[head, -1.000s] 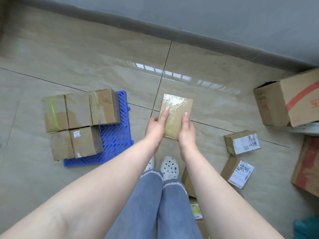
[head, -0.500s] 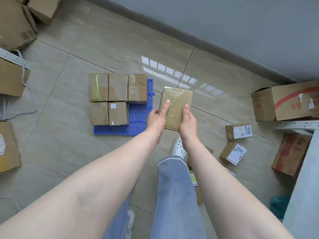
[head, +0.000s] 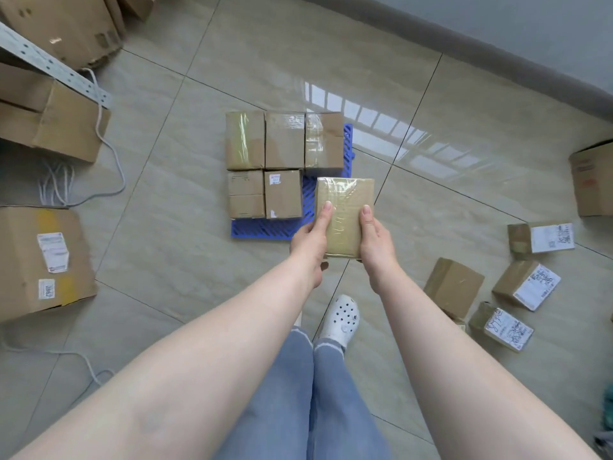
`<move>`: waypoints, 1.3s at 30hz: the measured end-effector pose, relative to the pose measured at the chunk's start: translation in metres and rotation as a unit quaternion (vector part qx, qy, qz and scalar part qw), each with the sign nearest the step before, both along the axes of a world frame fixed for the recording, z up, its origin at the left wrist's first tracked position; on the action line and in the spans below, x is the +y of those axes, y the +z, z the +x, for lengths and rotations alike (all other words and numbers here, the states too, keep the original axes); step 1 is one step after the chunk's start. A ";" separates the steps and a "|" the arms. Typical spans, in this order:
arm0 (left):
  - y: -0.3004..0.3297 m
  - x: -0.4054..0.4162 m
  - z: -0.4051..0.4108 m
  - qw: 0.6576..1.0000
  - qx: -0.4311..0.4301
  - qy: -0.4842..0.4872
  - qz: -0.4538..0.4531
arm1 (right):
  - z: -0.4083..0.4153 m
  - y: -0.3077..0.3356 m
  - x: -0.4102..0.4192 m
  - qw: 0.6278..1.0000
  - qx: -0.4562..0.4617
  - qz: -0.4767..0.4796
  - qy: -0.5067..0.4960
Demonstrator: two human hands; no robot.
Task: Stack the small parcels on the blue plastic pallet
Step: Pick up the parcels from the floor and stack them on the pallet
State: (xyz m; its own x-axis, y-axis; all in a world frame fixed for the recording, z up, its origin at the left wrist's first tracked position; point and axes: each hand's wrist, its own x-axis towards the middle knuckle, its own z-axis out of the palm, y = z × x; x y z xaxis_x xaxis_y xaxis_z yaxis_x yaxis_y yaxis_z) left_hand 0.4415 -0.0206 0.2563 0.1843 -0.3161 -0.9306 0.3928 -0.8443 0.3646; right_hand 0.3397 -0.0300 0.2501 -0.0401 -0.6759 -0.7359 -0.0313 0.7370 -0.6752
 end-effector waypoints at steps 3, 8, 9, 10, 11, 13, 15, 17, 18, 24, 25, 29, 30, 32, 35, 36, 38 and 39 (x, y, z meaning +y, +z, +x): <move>-0.043 -0.009 0.009 0.999 0.035 0.031 0.017 | 0.008 -0.043 -0.006 1.000 0.010 0.006 0.011; -0.129 -0.007 0.029 0.992 0.078 0.100 0.020 | 0.026 -0.129 -0.007 0.999 0.026 0.036 0.019; -0.148 -0.005 0.032 0.989 0.086 0.119 0.017 | 0.030 -0.146 -0.009 0.998 0.027 0.039 0.028; -0.167 -0.005 0.033 0.985 0.097 0.141 0.013 | 0.033 -0.163 -0.011 0.998 0.027 0.041 0.034; -0.186 -0.005 0.035 0.981 0.110 0.162 0.006 | 0.037 -0.178 -0.014 0.998 0.027 0.044 0.033; -0.220 -0.011 0.035 0.974 0.121 0.190 0.003 | 0.041 -0.207 -0.023 0.998 0.035 0.051 0.028; -0.250 -0.020 0.032 0.973 0.117 0.200 0.011 | 0.041 -0.235 -0.033 0.997 0.045 0.054 0.031; -0.274 -0.030 0.029 0.973 0.116 0.201 0.014 | 0.039 -0.259 -0.044 0.997 0.055 0.054 0.031; -0.285 -0.034 0.028 0.973 0.116 0.199 0.018 | 0.039 -0.270 -0.049 0.996 0.059 0.053 0.035; -0.328 -0.051 0.028 0.973 0.102 0.203 0.035 | 0.051 -0.314 -0.070 0.994 0.076 0.037 0.065; -0.331 -0.053 0.028 0.973 0.096 0.208 0.035 | 0.053 -0.318 -0.072 0.995 0.073 0.035 0.063; -0.344 -0.058 0.025 0.969 0.103 0.226 0.023 | 0.053 -0.329 -0.075 0.995 0.073 0.023 0.070; -0.345 -0.059 0.024 0.967 0.105 0.230 0.020 | 0.053 -0.332 -0.076 0.994 0.075 0.020 0.071; -0.347 -0.061 0.023 0.966 0.104 0.234 0.023 | 0.053 -0.335 -0.077 0.995 0.075 0.015 0.072; -0.348 -0.062 0.023 0.966 0.099 0.236 0.027 | 0.052 -0.337 -0.079 0.993 0.082 0.018 0.085; -0.348 -0.062 0.024 0.967 0.097 0.233 0.029 | 0.052 -0.338 -0.080 0.992 0.085 0.019 0.093; -0.349 -0.061 0.024 0.970 0.085 0.224 0.040 | 0.050 -0.341 -0.080 0.989 0.095 0.026 0.111; -0.350 -0.060 0.025 0.972 0.075 0.219 0.046 | 0.049 -0.341 -0.081 0.987 0.101 0.032 0.120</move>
